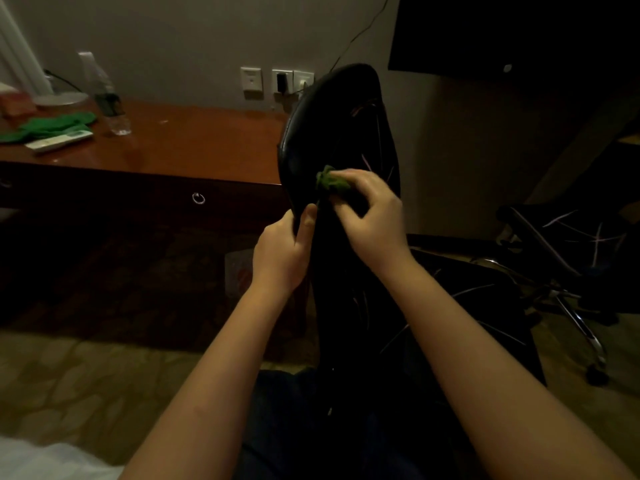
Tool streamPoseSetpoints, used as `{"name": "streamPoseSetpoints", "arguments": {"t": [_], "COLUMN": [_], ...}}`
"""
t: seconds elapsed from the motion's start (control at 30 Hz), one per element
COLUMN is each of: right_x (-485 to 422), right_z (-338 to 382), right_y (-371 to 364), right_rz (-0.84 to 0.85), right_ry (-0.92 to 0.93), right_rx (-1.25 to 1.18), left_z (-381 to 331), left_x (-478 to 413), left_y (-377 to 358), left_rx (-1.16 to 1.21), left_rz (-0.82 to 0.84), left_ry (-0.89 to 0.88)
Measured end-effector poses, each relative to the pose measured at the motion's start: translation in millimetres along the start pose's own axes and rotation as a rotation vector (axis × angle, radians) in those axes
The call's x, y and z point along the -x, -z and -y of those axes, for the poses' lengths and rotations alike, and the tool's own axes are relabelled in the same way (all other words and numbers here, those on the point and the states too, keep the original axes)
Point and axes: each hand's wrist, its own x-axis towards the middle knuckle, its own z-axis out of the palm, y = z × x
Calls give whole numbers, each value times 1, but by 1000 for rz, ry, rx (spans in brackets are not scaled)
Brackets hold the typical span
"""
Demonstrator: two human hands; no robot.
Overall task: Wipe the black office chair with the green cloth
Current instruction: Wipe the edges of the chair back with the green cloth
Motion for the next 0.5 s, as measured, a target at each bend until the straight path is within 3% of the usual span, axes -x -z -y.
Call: {"name": "streamPoseSetpoints", "arguments": {"t": [0.27, 0.5], "right_x": [21, 50], "right_z": [-6, -24], "right_y": [-28, -30], "right_rz": [-149, -144], "right_ry": [75, 55], "right_rx": [127, 170], "left_z": [6, 6], "left_x": [-1, 0], "left_y": [-2, -1], "left_rx": [38, 25], "left_rz": [-14, -17], "left_ry": [-17, -3]}}
